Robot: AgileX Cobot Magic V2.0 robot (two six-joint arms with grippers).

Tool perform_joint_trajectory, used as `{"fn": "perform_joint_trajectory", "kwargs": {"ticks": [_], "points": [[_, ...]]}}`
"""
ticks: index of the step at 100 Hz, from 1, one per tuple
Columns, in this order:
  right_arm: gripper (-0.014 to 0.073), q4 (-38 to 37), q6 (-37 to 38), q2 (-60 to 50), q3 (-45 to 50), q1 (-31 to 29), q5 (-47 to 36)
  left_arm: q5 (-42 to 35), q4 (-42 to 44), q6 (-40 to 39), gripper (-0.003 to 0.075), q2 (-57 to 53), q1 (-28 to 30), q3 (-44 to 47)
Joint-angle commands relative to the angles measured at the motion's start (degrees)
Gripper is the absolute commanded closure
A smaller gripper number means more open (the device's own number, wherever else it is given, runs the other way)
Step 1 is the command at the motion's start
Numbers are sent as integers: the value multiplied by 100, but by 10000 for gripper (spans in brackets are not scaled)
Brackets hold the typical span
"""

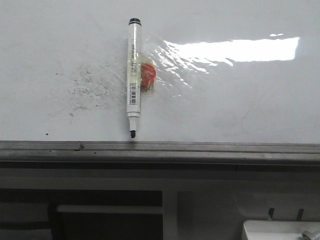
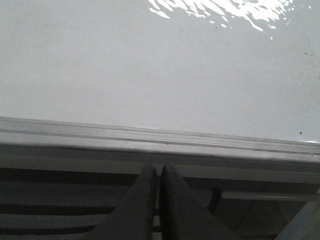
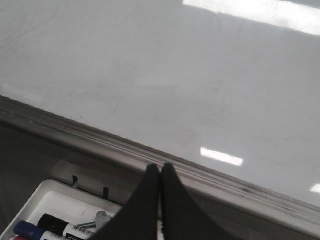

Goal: Write number 8 on whiteboard

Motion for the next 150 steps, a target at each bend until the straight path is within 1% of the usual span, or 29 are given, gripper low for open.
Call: {"fn": "perform_joint_trajectory", "kwargs": {"ticks": [1, 78, 86, 92, 98, 103, 105, 108, 110, 111, 115, 122, 125, 130, 142, 150], "points": [[657, 0, -21, -122, 81, -36, -210, -157, 31, -53, 741, -149, 10, 218], [657, 0, -21, -122, 81, -36, -210, -157, 31, -53, 741, -149, 10, 218], [657, 0, -21, -122, 81, -36, -225, -165, 264, -53, 741, -149, 10, 218], [657, 0, -21, -122, 81, -36, -285, -275, 372, -53, 741, -149, 10, 218], [657, 0, -21, -122, 81, -36, -544, -487, 352, -53, 741, -149, 10, 218], [657, 57, -21, -122, 81, -36, -925, -847, -13, -71, 741, -149, 10, 218], [657, 119, -10, -122, 81, -36, -1117, -941, -375, -99, 741, -149, 10, 218], [657, 264, 2, -122, 81, -36, -1360, -1163, -1227, -173, 741, -149, 10, 218], [657, 437, 44, -122, 81, -36, -1545, -1261, -1611, -220, 741, -149, 10, 218], [657, 509, 62, -122, 81, -36, -1606, -1288, -2003, -220, 741, -149, 10, 218], [657, 951, 98, -122, 81, -36, -1982, -1430, -3023, -220, 741, -149, 10, 218], [657, 1668, 98, -122, 81, -36, -2383, -1598, -4113, -220, 741, -149, 10, 218], [657, 1841, 98, -122, 81, -36, -2434, -1680, -4283, -220, 741, -149, 10, 218], [657, 2204, 98, -122, 81, -36, -2499, -1844, -4314, -220, 741, -149, 10, 218], [657, 3011, 98, -122, -5, -36, -2428, -1803, -4299, -209, 741, -149, 10, 166], [656, 3047, 98, -79, -306, -36, -2055, -1593, -3885, -185, 741, -106, 10, -44]]}}
